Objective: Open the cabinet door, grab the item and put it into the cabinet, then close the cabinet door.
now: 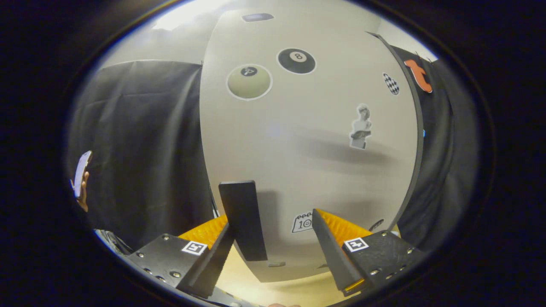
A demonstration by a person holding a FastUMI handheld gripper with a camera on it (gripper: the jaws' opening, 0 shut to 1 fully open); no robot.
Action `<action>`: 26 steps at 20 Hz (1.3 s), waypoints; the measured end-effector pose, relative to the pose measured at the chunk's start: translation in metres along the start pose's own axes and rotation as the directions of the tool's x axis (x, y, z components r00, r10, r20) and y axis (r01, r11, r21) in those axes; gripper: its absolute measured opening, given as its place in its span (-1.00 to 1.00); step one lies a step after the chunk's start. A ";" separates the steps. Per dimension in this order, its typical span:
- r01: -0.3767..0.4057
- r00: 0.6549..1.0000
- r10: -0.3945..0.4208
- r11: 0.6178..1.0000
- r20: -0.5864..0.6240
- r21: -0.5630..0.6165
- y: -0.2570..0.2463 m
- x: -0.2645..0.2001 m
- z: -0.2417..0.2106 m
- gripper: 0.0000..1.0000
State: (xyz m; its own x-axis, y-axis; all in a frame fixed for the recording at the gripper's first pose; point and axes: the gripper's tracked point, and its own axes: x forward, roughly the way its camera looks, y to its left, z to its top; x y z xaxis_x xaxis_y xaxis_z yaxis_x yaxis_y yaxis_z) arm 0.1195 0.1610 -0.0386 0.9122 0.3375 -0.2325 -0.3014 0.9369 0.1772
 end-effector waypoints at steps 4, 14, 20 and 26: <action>0.002 1.000 -0.002 1.000 0.001 0.021 0.000 0.018 0.001 1.00; 0.057 0.998 -0.057 0.998 0.005 0.021 0.005 0.023 -0.002 1.00; 0.054 0.999 -0.054 0.998 0.004 0.040 0.007 0.018 -0.005 1.00; 0.050 0.999 -0.050 0.998 0.007 0.037 0.008 0.017 -0.006 1.00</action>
State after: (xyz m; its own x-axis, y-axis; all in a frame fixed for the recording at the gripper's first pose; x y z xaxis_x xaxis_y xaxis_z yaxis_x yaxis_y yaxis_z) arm 0.1308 0.1749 -0.0473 0.9280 0.2891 -0.2349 -0.2447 0.9486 0.2007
